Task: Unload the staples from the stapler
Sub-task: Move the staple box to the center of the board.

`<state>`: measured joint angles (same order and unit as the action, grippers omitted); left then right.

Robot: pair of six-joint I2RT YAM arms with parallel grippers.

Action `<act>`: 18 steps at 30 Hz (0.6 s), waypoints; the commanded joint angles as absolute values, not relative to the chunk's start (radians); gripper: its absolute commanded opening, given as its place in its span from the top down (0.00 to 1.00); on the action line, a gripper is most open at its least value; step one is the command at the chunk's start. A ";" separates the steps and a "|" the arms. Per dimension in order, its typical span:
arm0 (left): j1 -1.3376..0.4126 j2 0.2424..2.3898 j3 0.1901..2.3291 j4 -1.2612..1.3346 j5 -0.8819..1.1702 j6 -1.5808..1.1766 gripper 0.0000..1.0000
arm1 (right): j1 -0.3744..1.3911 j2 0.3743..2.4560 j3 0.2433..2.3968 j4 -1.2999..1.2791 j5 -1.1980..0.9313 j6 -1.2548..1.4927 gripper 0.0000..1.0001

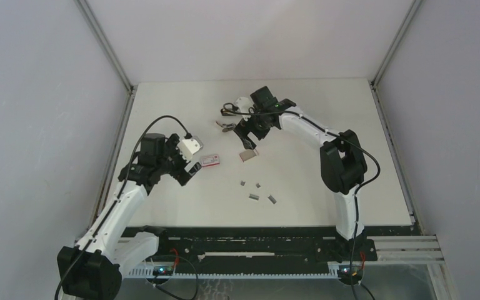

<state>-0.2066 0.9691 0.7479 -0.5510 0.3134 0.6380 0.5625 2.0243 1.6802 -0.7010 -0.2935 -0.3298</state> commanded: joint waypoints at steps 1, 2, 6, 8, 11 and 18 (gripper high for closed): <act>-0.209 0.928 0.723 -0.503 0.303 0.630 0.00 | 0.606 2.095 1.797 -0.691 -0.199 -0.350 0.00; -0.209 0.926 0.720 -0.499 0.301 0.629 0.00 | 0.618 2.110 1.810 -0.686 -0.179 -0.339 0.00; -0.210 0.919 0.714 -0.492 0.298 0.629 0.00 | 0.656 2.158 1.827 -0.648 -0.122 -0.296 0.00; -0.209 0.918 0.714 -0.492 0.297 0.630 0.00 | 0.670 2.181 1.838 -0.653 -0.124 -0.292 0.00; -0.209 0.921 0.712 -0.492 0.299 0.630 0.00 | 0.684 2.208 1.849 -0.660 -0.133 -0.293 0.00; -0.210 0.930 0.707 -0.490 0.296 0.632 0.00 | 0.693 2.245 1.861 -0.670 -0.141 -0.291 0.03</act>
